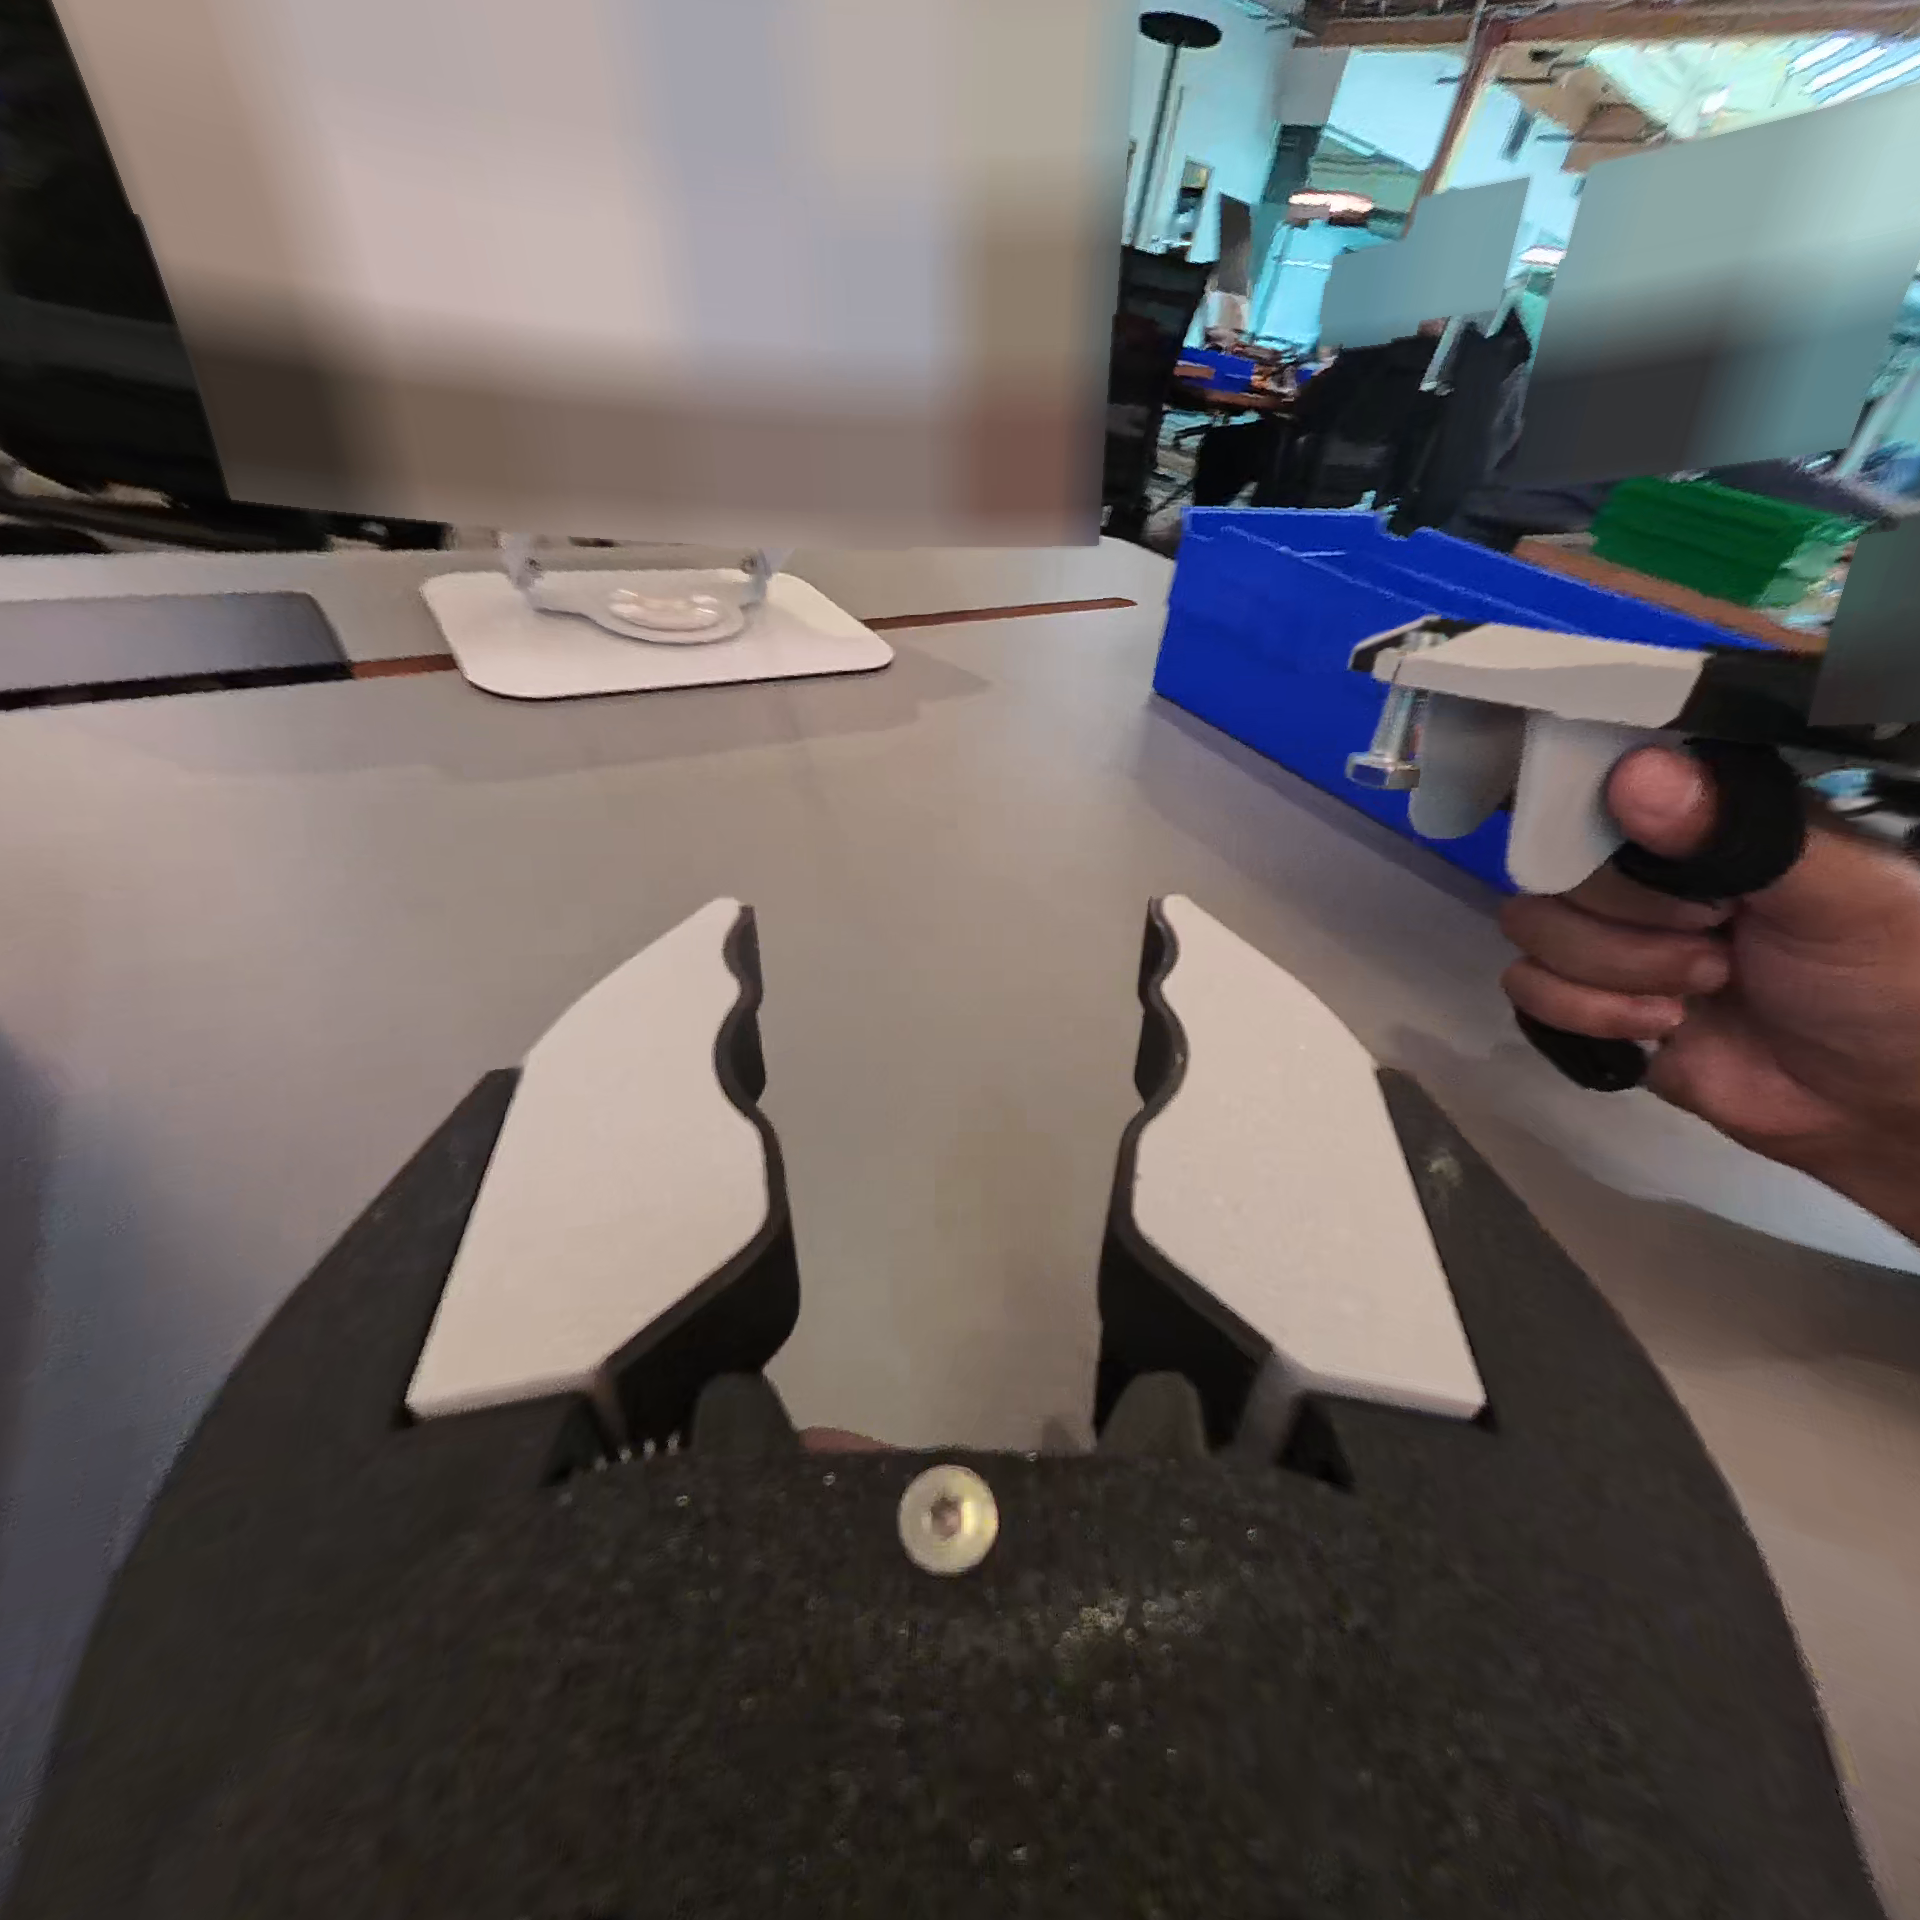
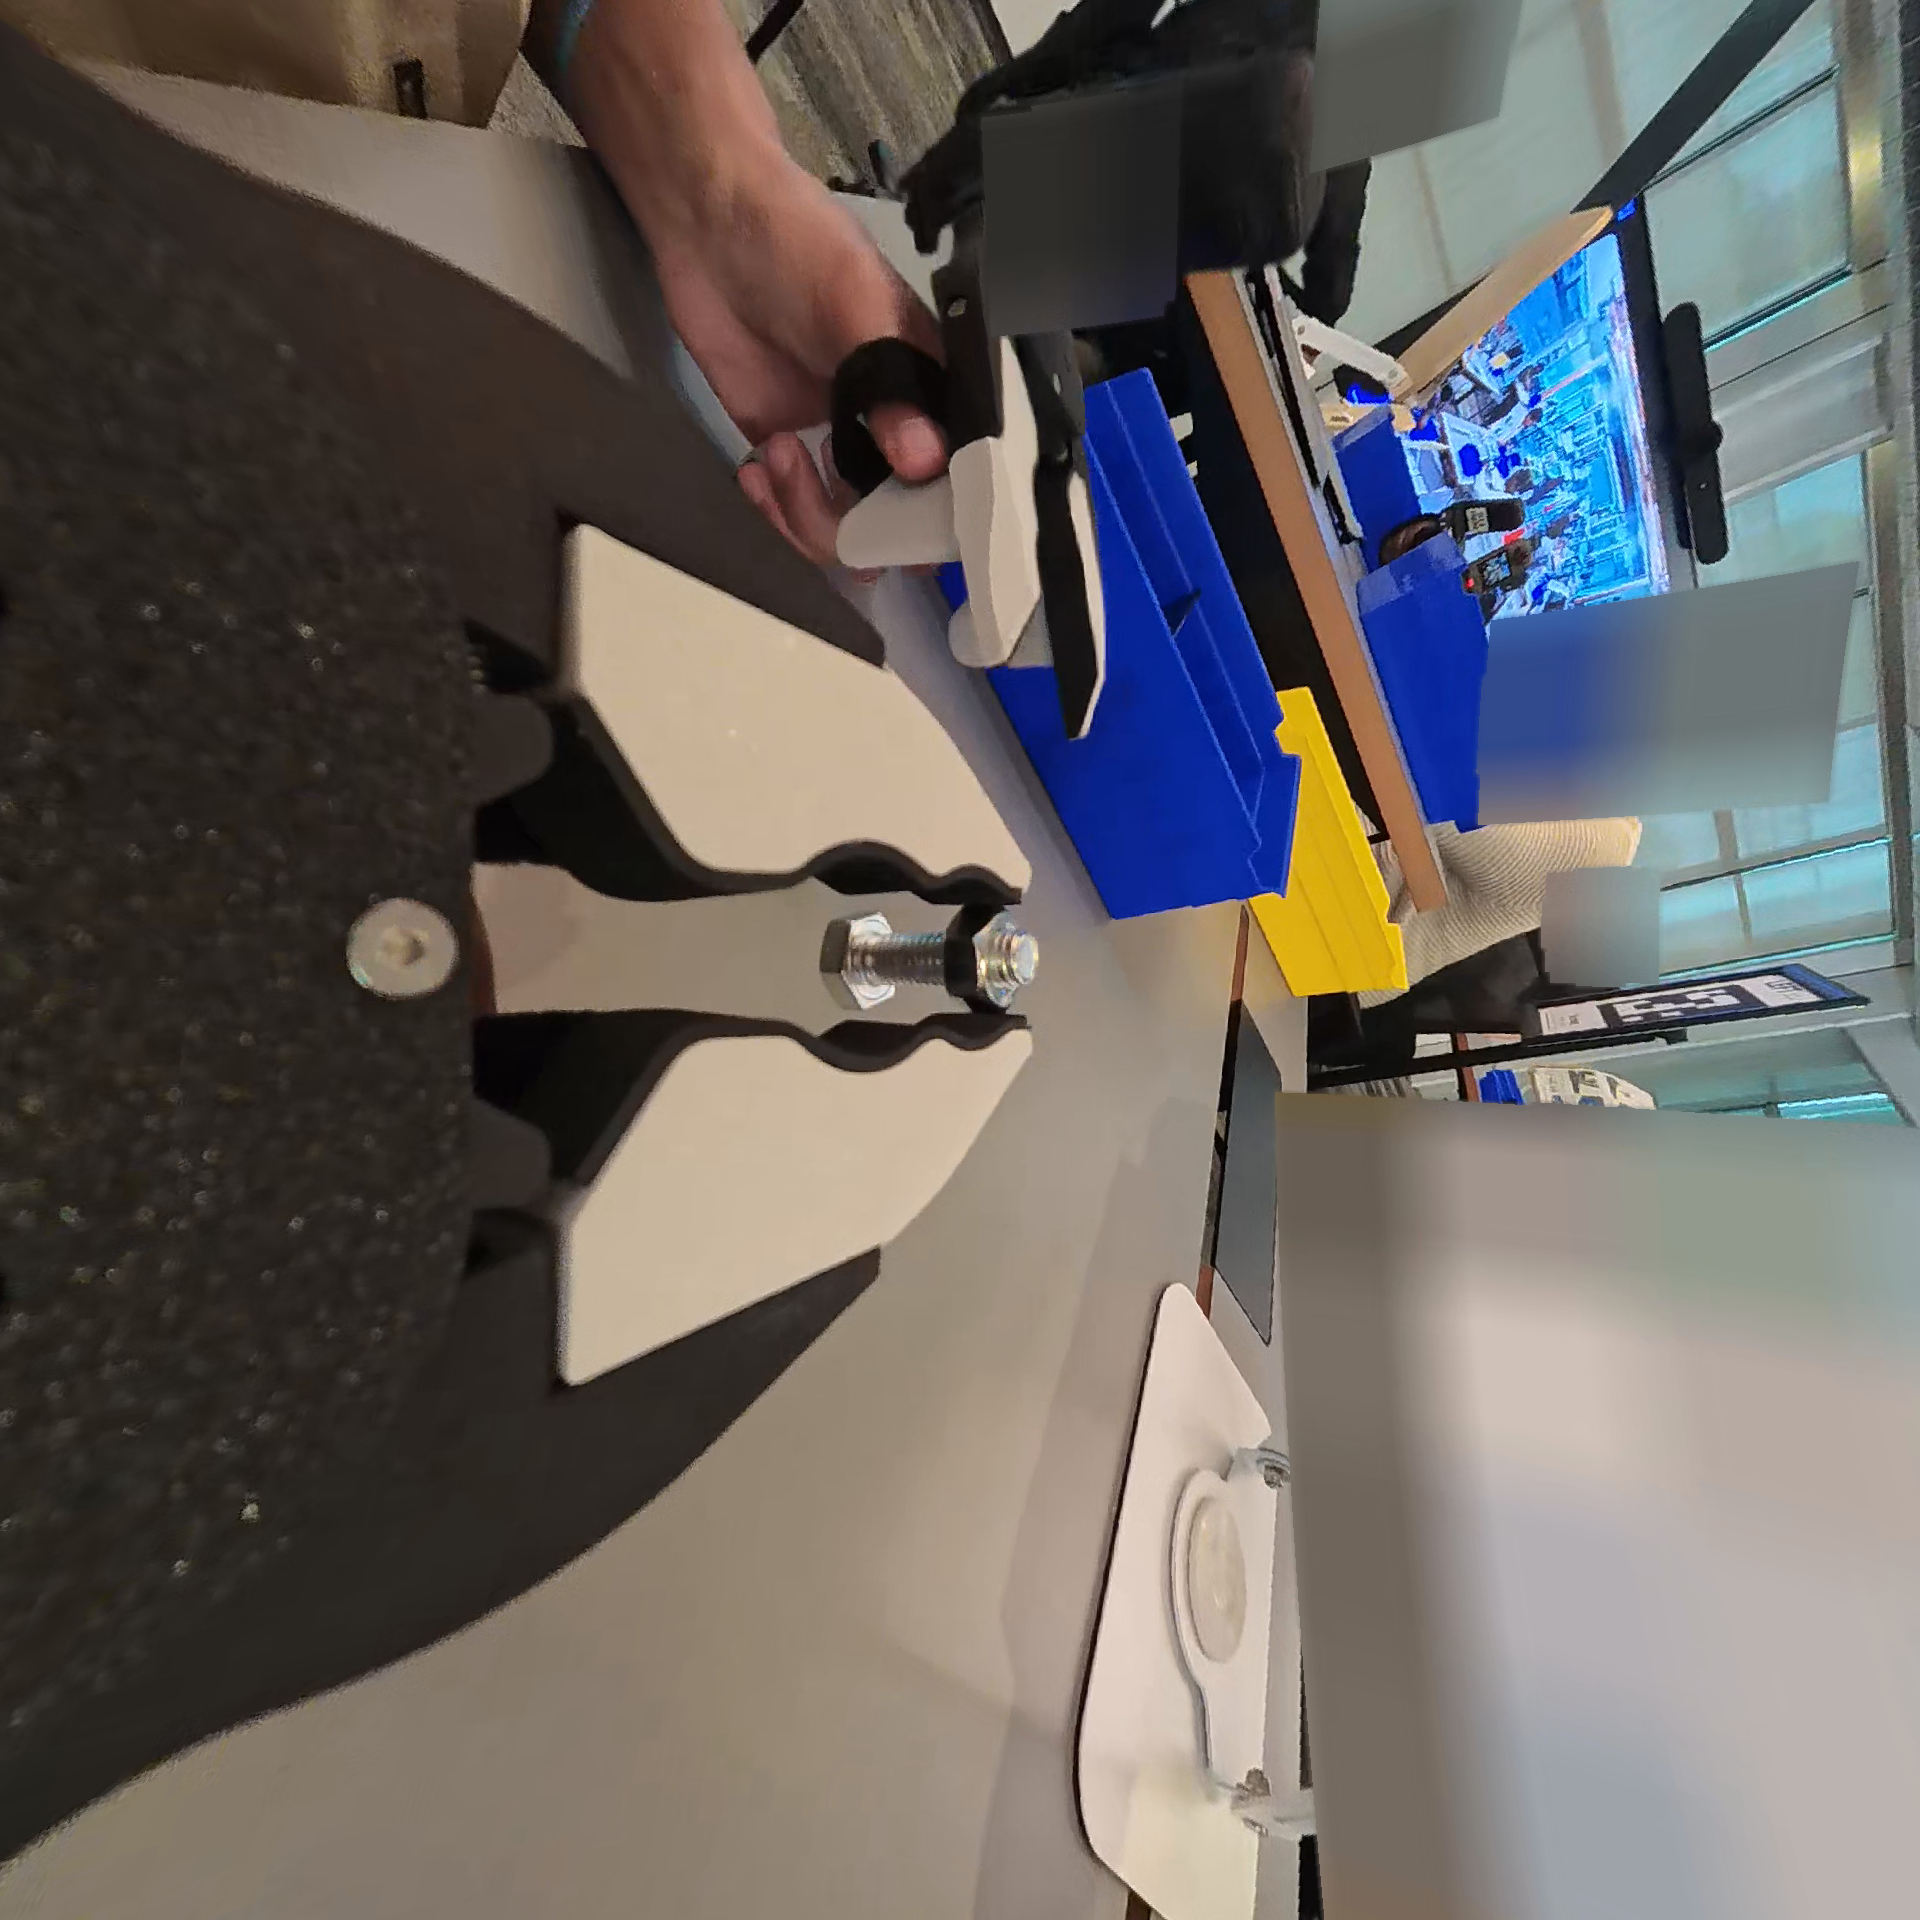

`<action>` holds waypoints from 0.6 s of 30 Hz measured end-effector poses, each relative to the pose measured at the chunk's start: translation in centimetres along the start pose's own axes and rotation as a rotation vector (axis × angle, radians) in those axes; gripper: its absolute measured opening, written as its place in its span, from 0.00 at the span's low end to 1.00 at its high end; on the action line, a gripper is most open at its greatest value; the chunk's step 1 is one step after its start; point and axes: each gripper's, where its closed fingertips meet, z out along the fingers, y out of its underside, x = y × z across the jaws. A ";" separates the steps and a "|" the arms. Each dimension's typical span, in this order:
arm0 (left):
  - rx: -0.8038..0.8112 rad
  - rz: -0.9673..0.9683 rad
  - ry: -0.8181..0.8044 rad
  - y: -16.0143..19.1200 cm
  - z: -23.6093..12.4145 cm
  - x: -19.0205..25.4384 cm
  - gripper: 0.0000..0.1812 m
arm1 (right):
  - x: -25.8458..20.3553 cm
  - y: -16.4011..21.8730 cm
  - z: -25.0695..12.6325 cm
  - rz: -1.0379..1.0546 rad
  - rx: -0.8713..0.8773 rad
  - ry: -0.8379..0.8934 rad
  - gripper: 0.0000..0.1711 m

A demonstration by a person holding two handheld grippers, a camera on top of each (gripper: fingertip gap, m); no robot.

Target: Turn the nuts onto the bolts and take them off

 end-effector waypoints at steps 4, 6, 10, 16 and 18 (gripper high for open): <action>0.010 -0.162 0.065 -0.1 -0.5 -0.6 0.38 | 1.2 -2.7 -2.5 -0.138 -0.012 0.119 0.11; 0.026 -0.194 0.061 -0.3 -0.9 -1.2 0.38 | 4.1 -6.4 -5.6 -0.234 -0.019 0.286 0.11; 0.020 -0.201 0.075 -0.3 -0.9 -1.1 0.40 | 12.5 -11.2 -11.6 -0.119 -0.111 0.478 0.11; -0.029 -0.185 0.108 0.4 -0.4 0.2 0.41 | 26.8 -4.4 -14.7 0.107 -0.567 0.635 0.12; -0.041 -0.175 0.111 0.6 -0.4 0.3 0.38 | 28.9 -0.9 -14.2 0.210 -0.696 0.613 0.12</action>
